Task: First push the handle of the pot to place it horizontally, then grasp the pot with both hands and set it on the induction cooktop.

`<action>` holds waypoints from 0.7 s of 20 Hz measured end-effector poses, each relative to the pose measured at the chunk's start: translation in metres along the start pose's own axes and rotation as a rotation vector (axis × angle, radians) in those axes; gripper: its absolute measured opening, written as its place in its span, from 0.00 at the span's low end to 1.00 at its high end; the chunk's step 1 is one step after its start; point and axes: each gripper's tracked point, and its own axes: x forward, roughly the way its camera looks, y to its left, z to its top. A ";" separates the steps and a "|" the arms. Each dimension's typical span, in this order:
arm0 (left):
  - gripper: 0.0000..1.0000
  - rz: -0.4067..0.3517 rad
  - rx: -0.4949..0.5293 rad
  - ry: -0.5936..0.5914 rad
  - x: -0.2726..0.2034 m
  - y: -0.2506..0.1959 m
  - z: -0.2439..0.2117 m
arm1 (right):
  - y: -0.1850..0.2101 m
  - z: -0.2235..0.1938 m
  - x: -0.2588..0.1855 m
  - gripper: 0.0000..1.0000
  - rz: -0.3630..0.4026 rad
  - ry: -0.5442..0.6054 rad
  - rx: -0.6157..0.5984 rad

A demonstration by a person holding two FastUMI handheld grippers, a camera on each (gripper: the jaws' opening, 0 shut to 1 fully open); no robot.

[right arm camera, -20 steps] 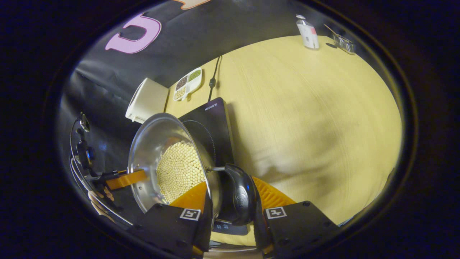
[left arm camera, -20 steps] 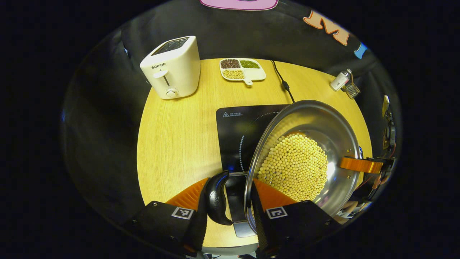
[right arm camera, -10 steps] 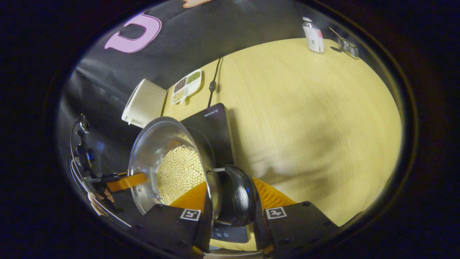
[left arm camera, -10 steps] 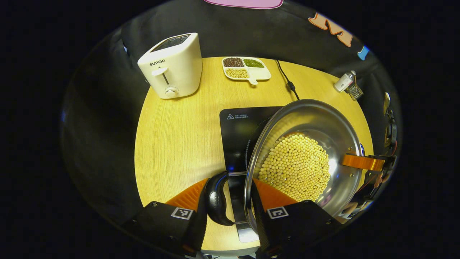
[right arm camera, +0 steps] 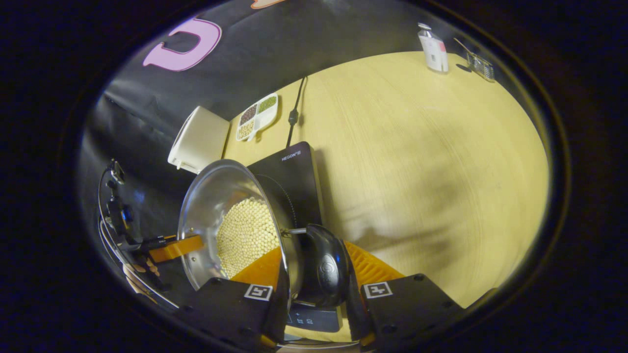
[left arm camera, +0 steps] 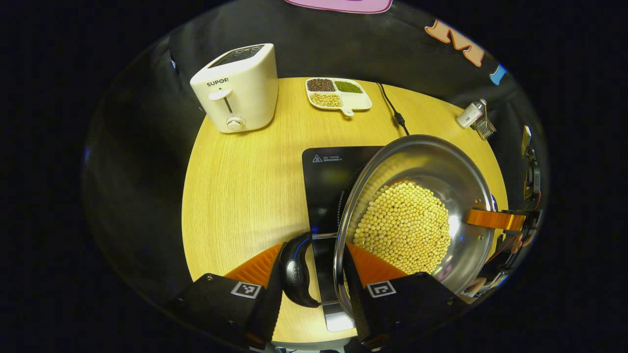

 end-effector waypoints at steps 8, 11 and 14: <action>0.95 0.140 -0.076 -0.208 -0.025 0.009 0.018 | -0.004 0.008 -0.017 1.00 0.024 -0.046 -0.046; 0.96 0.174 -0.101 -0.313 -0.049 0.008 0.024 | -0.008 0.018 -0.043 1.00 0.030 -0.119 -0.084; 0.96 0.197 -0.083 -0.356 -0.070 0.004 0.022 | -0.017 0.023 -0.069 0.93 0.010 -0.180 -0.110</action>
